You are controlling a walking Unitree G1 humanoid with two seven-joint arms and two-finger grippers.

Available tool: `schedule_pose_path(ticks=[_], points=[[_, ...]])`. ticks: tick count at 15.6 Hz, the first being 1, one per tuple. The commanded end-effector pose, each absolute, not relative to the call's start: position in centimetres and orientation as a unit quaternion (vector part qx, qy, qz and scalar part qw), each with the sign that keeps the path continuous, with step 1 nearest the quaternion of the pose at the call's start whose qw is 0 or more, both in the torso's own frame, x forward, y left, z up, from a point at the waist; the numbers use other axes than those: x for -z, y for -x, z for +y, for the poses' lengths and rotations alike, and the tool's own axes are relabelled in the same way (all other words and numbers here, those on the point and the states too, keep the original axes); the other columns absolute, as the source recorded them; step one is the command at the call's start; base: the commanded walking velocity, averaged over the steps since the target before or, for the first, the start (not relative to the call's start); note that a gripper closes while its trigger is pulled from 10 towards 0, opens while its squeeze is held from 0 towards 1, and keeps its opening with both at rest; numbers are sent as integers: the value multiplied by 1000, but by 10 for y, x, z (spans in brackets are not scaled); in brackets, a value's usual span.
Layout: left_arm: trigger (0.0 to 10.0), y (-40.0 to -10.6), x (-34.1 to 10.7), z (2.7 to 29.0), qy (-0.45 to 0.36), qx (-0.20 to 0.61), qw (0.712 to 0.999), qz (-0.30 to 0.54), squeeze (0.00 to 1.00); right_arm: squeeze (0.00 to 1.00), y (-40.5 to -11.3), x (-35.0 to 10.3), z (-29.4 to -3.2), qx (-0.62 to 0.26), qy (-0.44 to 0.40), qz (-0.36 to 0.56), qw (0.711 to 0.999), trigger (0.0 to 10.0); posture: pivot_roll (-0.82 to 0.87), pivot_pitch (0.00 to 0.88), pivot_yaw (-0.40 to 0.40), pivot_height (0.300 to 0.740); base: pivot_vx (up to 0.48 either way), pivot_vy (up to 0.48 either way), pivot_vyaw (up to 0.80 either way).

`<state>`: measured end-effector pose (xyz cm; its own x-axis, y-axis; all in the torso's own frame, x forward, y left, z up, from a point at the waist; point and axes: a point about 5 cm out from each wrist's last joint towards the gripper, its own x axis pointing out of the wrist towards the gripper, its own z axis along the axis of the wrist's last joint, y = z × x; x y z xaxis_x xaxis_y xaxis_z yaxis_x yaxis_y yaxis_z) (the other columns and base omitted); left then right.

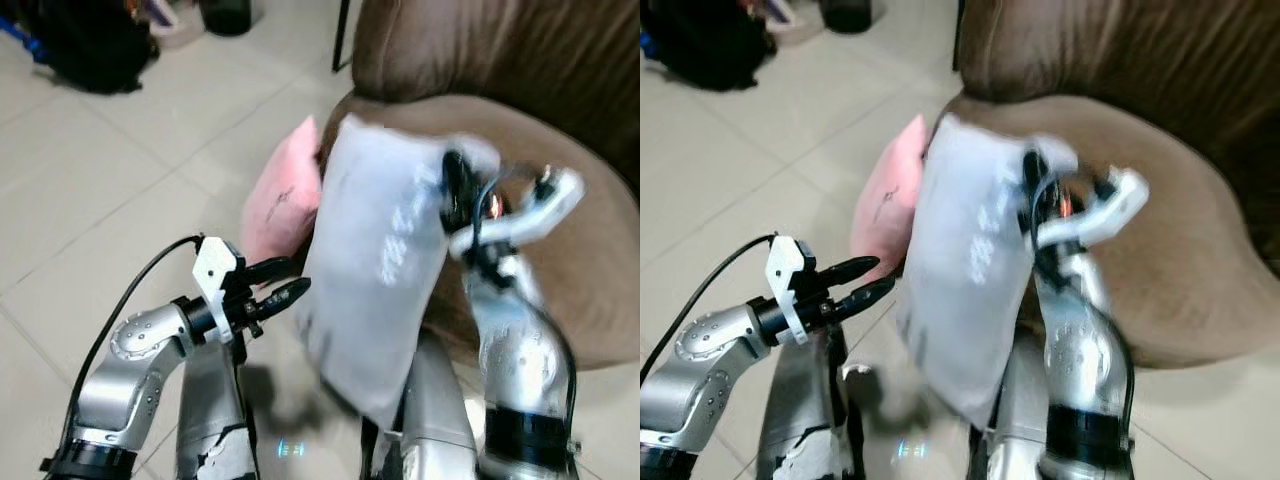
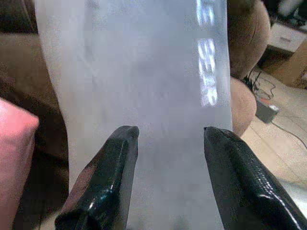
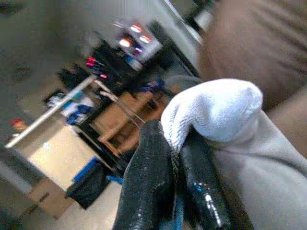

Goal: Move the pillow to the sofa from floor

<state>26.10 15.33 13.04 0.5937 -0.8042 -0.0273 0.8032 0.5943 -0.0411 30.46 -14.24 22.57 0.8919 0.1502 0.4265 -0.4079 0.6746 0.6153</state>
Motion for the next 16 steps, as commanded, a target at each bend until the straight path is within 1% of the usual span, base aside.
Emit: schedule_pose_path(ticks=[1, 2, 4, 6, 7, 8, 9, 11, 12, 13, 15, 16], points=[[10000, -261, -134, 157, 13, 443, 896, 13, 0, 0, -299, -262, -156, -157, -366, -247, 884, 0, 105, 94, -85, 510, 0, 0, 0], [10000, -263, -136, 156, 12, 442, 897, 7, 0, 0, -305, -293, -167, -151, -349, -287, 879, 0, 103, 87, -87, 510, 0, 0, 0], [10000, -264, -138, 154, 10, 442, 897, 0, 0, 0, -307, -321, -176, -155, -331, -320, 874, 0, 106, 81, -99, 510, 0, 0, 0], [10000, -268, -148, 155, 15, 425, 905, -21, 0, 0, -308, -358, -192, -143, -301, -360, 871, 0, 110, 83, -114, 510, 0, 0, 0], [10000, -268, -150, 156, 13, 413, 910, -24, 0, 0, -313, -361, -198, -123, -268, -349, 889, 4667, 111, 83, -118, 510, 0, 0, 0], [10000, -268, -150, 157, 12, 406, 913, -24, 0, 0, -318, -356, -200, -113, -254, -333, 901, 8745, 112, 83, -122, 510, 0, 0, 0], [10000, -268, -150, 157, 12, 391, 920, -26, 0, 0, -328, -336, -199, -100, -237, -283, 924, 10000, 115, 84, -126, 510, 0, 0, 0], [10000, -270, -147, 155, -12, 356, 934, 2, 0, 0, -334, -294, -192, -84, -215, -201, 952, 10000, 117, 86, -120, 510, 0, 0, 0], [10000, -270, -147, 154, -11, 353, 936, 4, 0, 0, -334, -285, -191, -79, -208, -188, 957, 10000, 117, 86, -120, 510, 0, 0, 0], [10000, -272, -150, 153, -35, 346, 938, 2, 0, 0, -333, -248, -198, -30, -198, -136, 970, 10000, 115, 83, -110, 515, 0, 0, 0], [10000, -280, -156, 152, -49, 332, 942, -23, 0, 0, -330, -221, -206, 13, -205, -91, 974, 10000, 111, 78, -97, 530, 0, 0, 0], [10000, -281, -159, 151, -38, 337, 940, -28, 0, 0, -329, -220, -207, 21, -208, -89, 974, 10000, 107, 76, -91, 535, 0, 0, 0]])
